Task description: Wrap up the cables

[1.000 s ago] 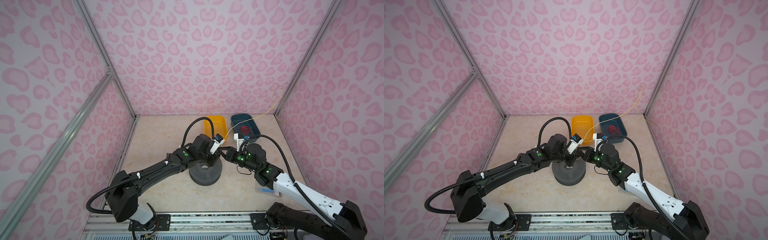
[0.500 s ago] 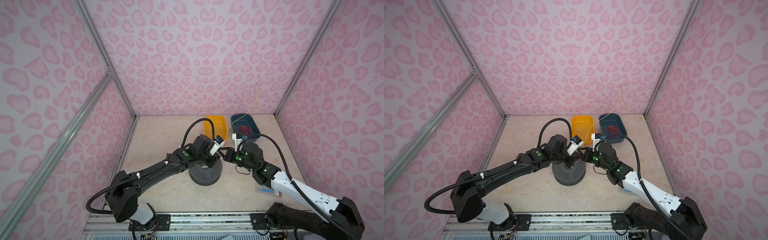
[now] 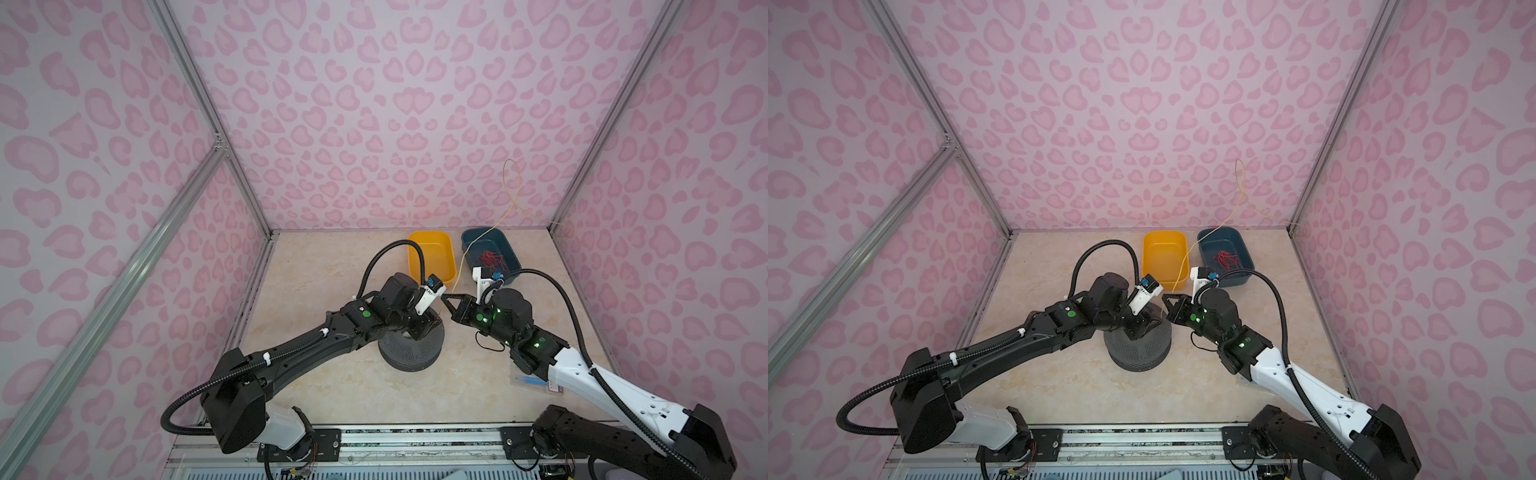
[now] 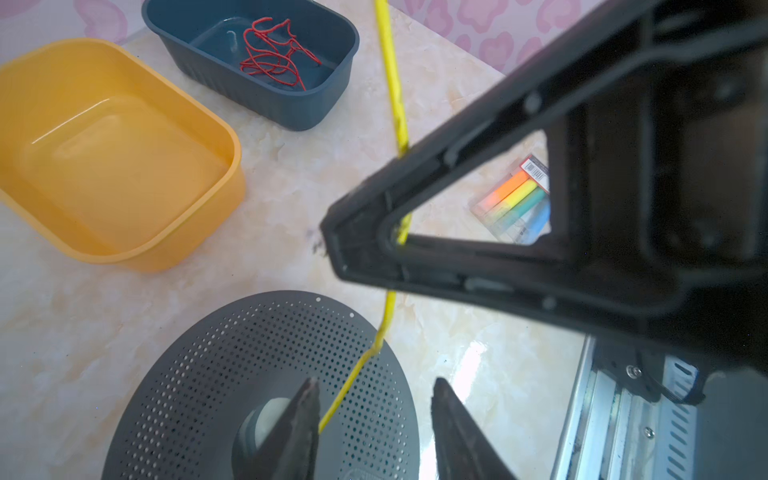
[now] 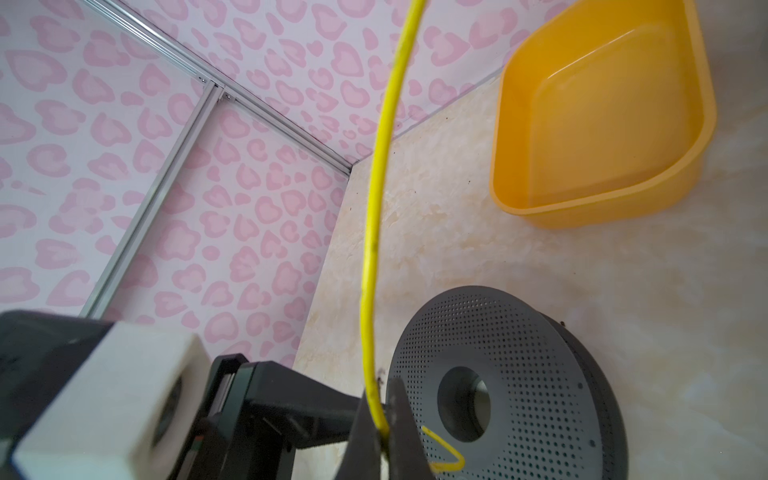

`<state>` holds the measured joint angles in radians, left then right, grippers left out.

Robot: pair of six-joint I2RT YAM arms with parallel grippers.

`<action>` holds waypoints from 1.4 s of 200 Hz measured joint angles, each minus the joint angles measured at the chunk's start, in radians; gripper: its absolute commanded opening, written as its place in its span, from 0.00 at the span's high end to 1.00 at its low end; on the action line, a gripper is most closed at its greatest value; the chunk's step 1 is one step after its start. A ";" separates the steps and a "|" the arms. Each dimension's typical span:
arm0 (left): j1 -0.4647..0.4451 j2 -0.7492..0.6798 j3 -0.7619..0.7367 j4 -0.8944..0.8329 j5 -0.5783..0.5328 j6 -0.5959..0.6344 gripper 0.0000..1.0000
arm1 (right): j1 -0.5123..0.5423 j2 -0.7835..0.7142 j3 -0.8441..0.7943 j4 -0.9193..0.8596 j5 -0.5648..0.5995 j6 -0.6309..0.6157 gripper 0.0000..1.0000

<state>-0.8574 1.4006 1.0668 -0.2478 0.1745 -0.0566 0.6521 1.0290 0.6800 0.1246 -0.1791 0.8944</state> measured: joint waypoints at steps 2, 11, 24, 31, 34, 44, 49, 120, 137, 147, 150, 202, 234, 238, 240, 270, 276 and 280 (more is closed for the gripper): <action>0.003 -0.010 -0.009 0.003 -0.001 -0.005 0.44 | -0.001 -0.003 -0.001 -0.001 0.002 0.000 1.00; 0.028 -0.055 -0.053 0.023 -0.020 -0.038 0.40 | -0.007 -0.014 -0.005 -0.003 0.003 0.000 1.00; 0.106 -0.131 -0.134 0.064 -0.042 -0.104 0.35 | -0.014 -0.031 -0.014 -0.002 0.003 0.000 1.00; 0.155 -0.165 -0.177 0.085 -0.053 -0.147 0.33 | -0.020 -0.040 -0.022 -0.002 0.002 0.000 1.00; 0.175 -0.177 -0.194 0.089 -0.058 -0.165 0.33 | -0.022 -0.043 -0.026 -0.002 0.002 0.000 1.00; 0.237 -0.204 -0.248 0.110 -0.066 -0.221 0.31 | -0.031 -0.051 -0.039 0.000 -0.013 0.002 1.00; 0.264 -0.212 -0.273 0.117 -0.063 -0.248 0.30 | -0.036 -0.055 -0.047 0.002 -0.019 0.004 1.00; 0.444 -0.163 -0.530 0.327 0.189 -0.548 0.22 | -0.096 -0.068 -0.117 0.057 -0.077 0.038 1.00; 0.445 -0.127 -0.535 0.396 0.250 -0.578 0.22 | -0.097 -0.067 -0.117 0.058 -0.083 0.042 1.00; 0.447 -0.108 -0.543 0.439 0.277 -0.594 0.23 | -0.097 -0.068 -0.117 0.058 -0.084 0.042 1.00; 0.448 -0.103 -0.547 0.449 0.283 -0.599 0.23 | -0.098 -0.068 -0.117 0.058 -0.084 0.042 1.00; 0.454 -0.021 -0.571 0.566 0.365 -0.649 0.44 | -0.103 -0.069 -0.116 0.058 -0.084 0.045 1.00; 0.457 -0.002 -0.570 0.583 0.375 -0.656 0.78 | -0.104 -0.059 -0.110 0.058 -0.089 0.046 1.00; 0.457 0.000 -0.568 0.583 0.375 -0.657 0.82 | -0.105 -0.059 -0.108 0.058 -0.089 0.046 1.00; 0.457 0.001 -0.567 0.583 0.375 -0.656 0.84 | -0.105 -0.058 -0.108 0.058 -0.090 0.046 1.00; 0.458 -0.013 -0.546 0.589 0.380 -0.660 0.96 | -0.111 -0.060 -0.092 0.057 -0.101 0.045 1.00; 0.456 -0.025 -0.538 0.582 0.381 -0.657 0.96 | -0.113 -0.062 -0.091 0.056 -0.101 0.045 1.00; 0.456 -0.034 -0.531 0.575 0.382 -0.655 0.96 | -0.114 -0.064 -0.090 0.056 -0.102 0.045 1.00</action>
<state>-0.4015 1.3670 0.5358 0.3267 0.5568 -0.7120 0.5377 0.9653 0.5896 0.1806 -0.2810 0.9398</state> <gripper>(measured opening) 0.052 0.049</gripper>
